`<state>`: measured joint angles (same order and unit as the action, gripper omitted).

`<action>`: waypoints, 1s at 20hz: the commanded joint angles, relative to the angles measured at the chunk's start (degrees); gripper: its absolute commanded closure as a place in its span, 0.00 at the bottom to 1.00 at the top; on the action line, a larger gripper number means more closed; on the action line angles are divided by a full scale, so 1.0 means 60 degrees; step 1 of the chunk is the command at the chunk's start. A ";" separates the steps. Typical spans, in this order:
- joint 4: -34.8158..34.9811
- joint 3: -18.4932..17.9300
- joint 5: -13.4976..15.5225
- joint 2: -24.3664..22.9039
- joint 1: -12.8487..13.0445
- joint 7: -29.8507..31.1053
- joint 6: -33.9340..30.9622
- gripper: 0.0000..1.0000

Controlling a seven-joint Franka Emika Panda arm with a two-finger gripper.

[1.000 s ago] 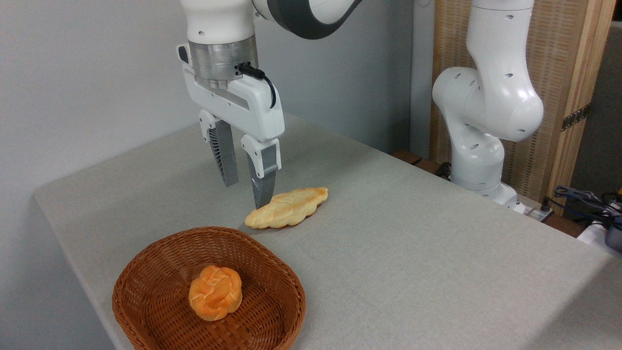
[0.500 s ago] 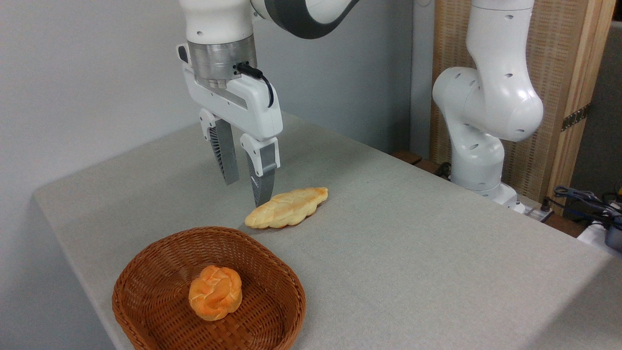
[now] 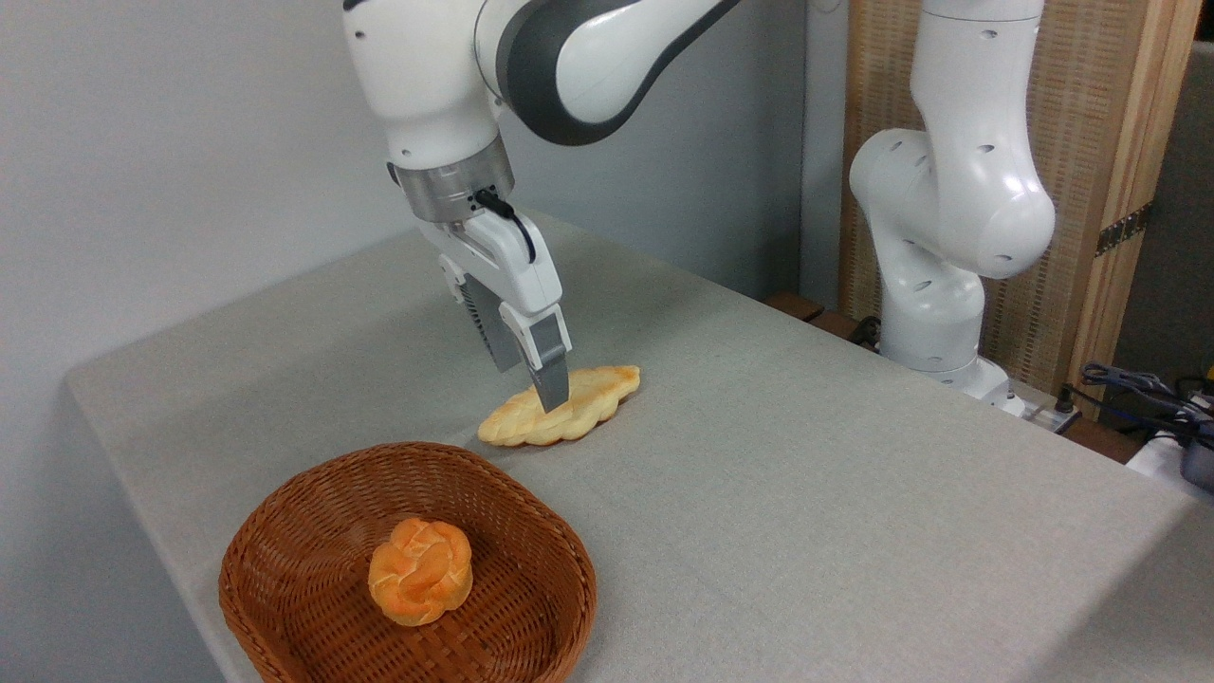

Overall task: Put bread into the basket
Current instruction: 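Lower the gripper onto the braided bread and close on it, then lift the braided bread and carry it over the wicker basket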

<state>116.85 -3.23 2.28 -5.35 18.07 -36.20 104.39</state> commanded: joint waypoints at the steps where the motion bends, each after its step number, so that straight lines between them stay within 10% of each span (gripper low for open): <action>1: 0.0476 -0.0062 0.0060 -0.0017 0.0473 -0.0089 0.0121 0.00; 16: 0.0491 -0.0048 0.0015 0.0804 0.0884 -0.0265 0.0355 0.00; 19: 0.0491 -0.0062 0.0001 0.0804 0.0884 -0.0280 0.0355 0.51; 20: 0.0491 -0.0062 0.0001 0.0804 0.0870 -0.0280 0.0355 0.55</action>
<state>119.70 -3.17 2.25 -0.34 22.91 -37.04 105.71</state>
